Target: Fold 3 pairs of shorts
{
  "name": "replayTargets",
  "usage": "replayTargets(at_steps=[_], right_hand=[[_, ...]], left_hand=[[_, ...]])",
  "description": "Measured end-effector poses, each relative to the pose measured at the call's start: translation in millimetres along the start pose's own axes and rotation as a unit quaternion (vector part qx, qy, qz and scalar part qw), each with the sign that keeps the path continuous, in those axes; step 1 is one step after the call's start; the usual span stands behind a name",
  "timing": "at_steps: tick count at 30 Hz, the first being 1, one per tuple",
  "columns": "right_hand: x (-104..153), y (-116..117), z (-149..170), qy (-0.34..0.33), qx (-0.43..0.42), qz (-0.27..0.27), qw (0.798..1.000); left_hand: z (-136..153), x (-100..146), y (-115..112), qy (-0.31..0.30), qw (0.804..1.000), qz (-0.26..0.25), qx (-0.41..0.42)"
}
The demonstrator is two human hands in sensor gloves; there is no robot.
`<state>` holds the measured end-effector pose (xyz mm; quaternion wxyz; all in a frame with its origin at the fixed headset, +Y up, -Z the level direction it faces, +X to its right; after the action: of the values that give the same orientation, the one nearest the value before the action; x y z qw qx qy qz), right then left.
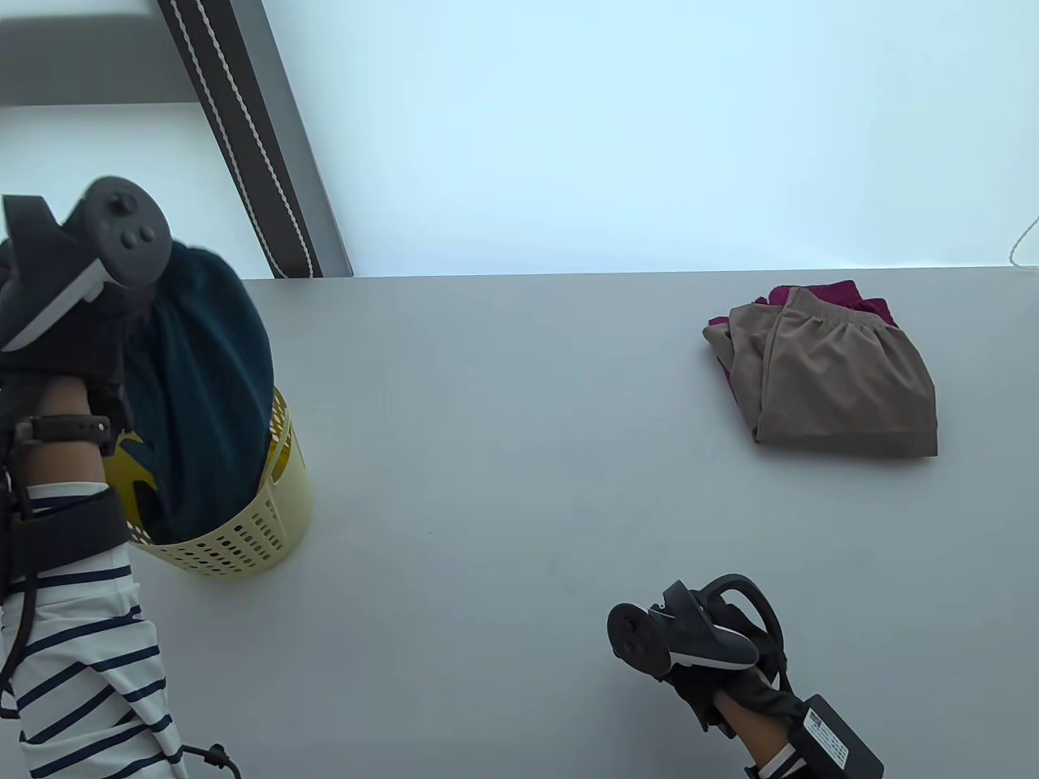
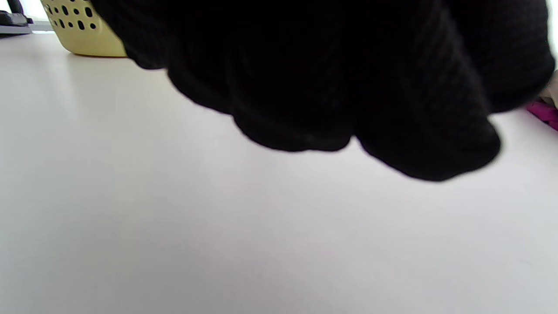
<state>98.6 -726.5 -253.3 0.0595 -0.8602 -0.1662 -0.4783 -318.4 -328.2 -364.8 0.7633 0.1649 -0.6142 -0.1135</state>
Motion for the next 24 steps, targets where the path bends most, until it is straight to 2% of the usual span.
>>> replayTargets(at_steps=[2,3,5,6,8,9,12,15,16,19,22,24], right_hand=[[1,-2,1,0.003,0.002,0.006,1.000],[2,-3,2,0.003,0.002,0.009,1.000],[3,-5,3,0.006,0.003,0.014,1.000],[3,-6,3,0.008,0.004,0.017,1.000],[5,-8,5,0.017,0.008,0.024,1.000],[5,-10,7,0.028,0.011,0.031,0.999],[7,-15,14,0.064,0.017,0.051,0.996],[9,-19,21,0.089,0.011,0.066,0.994],[9,-20,23,0.094,0.007,0.069,0.993],[10,-20,28,0.110,-0.005,0.070,0.991],[11,-20,31,0.121,-0.008,0.070,0.990],[11,-20,31,0.122,-0.011,0.069,0.990]], left_hand=[[-11,13,55,0.019,0.985,-0.147,0.090],[-15,19,71,0.018,0.974,-0.192,0.122],[-27,31,101,-0.036,0.944,-0.253,0.206],[-29,36,108,-0.048,0.933,-0.275,0.229],[-35,50,125,-0.071,0.889,-0.341,0.298],[-39,56,132,-0.084,0.872,-0.358,0.322],[-48,63,141,-0.101,0.843,-0.377,0.370],[-63,62,144,-0.131,0.825,-0.360,0.415],[-71,61,143,-0.139,0.828,-0.350,0.415],[-99,50,129,-0.149,0.863,-0.317,0.362],[-132,34,92,-0.160,0.899,-0.254,0.320],[-150,28,71,-0.166,0.911,-0.230,0.300]])
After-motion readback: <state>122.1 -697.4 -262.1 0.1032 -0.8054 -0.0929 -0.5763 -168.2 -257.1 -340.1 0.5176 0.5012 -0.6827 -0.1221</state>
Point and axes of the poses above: the tracker on the back of each hand, its own z axis roughly to the little-finger side, its own x axis roughly from the fingertips to the wrist, y = z × x, the point moved 4 cm from there along -x, roughly from the wrist to the fingertips, and after that the axes turned 10 degrees about x, right-handed, at the moved point
